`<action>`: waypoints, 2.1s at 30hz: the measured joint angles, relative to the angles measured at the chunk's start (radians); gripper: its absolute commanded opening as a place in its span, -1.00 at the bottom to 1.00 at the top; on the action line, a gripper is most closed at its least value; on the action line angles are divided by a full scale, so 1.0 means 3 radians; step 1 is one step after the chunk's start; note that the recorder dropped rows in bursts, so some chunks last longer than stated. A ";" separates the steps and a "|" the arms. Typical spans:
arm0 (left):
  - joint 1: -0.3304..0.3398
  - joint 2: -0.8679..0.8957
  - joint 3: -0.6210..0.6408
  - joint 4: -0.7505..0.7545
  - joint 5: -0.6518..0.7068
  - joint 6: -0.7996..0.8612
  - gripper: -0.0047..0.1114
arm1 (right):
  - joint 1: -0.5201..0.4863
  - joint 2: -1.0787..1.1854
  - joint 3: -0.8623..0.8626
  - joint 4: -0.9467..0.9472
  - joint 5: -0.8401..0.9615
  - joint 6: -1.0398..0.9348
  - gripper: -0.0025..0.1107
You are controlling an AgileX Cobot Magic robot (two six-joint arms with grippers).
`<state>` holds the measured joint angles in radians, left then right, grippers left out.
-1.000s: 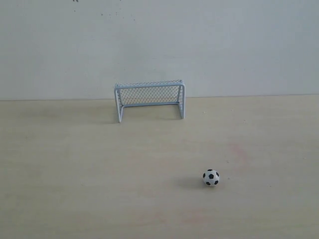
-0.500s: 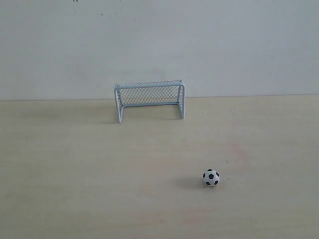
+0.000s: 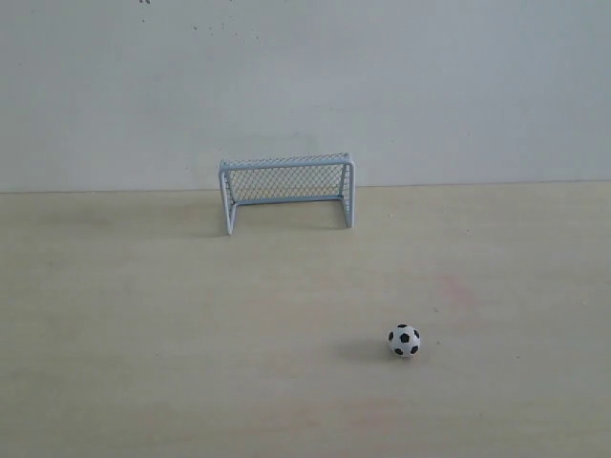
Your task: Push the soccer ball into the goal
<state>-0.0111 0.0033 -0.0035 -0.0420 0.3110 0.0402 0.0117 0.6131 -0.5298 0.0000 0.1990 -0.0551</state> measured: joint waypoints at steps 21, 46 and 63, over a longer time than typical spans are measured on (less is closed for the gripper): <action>0.0000 0.0000 0.0000 0.0000 0.0000 0.0000 -0.84 | 0.0000 0.1014 -0.0194 0.0000 0.0198 0.0057 -0.96; 0.0000 0.0000 0.0000 0.0000 0.0000 0.0000 -0.84 | 0.0000 0.2760 -0.1536 0.0000 0.1629 -0.1110 -0.96; 0.0000 0.0000 0.0000 0.0000 0.0000 0.0000 -0.84 | 0.0541 0.3223 -0.1866 0.0281 0.2200 -0.3065 -0.96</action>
<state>-0.0111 0.0033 -0.0035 -0.0420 0.3110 0.0402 0.1741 1.5800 -1.0898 0.0844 0.8589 -0.9744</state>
